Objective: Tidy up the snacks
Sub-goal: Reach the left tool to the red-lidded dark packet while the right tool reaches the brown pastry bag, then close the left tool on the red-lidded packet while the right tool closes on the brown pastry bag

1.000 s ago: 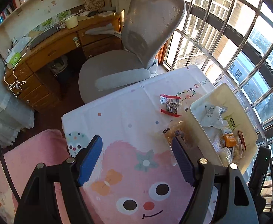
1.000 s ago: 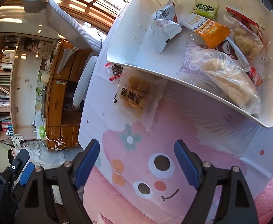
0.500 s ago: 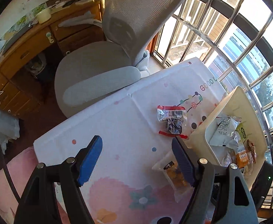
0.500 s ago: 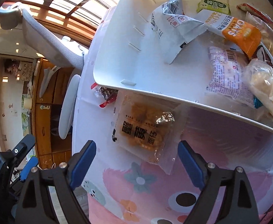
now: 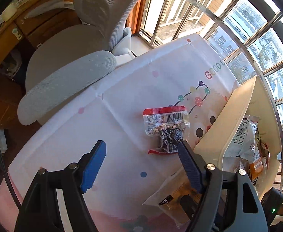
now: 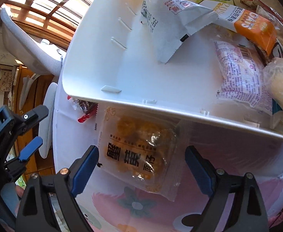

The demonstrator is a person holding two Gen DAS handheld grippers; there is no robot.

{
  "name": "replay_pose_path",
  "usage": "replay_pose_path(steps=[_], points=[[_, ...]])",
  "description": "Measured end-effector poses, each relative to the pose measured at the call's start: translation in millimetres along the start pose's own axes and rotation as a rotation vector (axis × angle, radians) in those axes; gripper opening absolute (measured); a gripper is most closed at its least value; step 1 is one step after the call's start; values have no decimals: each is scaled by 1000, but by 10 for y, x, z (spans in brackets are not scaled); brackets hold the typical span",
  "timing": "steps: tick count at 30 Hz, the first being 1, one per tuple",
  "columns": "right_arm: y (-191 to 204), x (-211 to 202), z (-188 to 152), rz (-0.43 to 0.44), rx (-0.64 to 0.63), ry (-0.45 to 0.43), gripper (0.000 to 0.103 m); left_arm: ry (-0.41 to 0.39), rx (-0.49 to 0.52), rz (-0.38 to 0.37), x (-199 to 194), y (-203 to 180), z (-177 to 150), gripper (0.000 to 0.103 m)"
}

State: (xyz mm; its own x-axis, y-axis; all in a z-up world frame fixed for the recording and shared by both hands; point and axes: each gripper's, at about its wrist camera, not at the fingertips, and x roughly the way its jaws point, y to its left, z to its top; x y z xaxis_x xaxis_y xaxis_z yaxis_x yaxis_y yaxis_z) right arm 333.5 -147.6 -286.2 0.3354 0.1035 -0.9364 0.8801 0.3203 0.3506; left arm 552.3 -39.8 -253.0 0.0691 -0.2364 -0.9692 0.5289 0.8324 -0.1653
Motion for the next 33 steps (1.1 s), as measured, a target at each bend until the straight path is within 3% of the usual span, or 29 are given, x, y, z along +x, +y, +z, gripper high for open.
replay_pose_path(steps=[10, 18, 25, 33], points=[[-25, 156, 92, -17, -12, 33, 95, 84, 17, -27, 455, -142, 107, 76], [52, 176, 132, -38, -91, 43, 97, 128, -7, -63, 706, -191, 173, 66], [72, 191, 109, -26, -158, 71, 96, 133, -21, -72, 749, -248, 220, 63], [129, 211, 64, -32, -224, 99, 94, 219, -105, -61, 783, -218, 273, 61]])
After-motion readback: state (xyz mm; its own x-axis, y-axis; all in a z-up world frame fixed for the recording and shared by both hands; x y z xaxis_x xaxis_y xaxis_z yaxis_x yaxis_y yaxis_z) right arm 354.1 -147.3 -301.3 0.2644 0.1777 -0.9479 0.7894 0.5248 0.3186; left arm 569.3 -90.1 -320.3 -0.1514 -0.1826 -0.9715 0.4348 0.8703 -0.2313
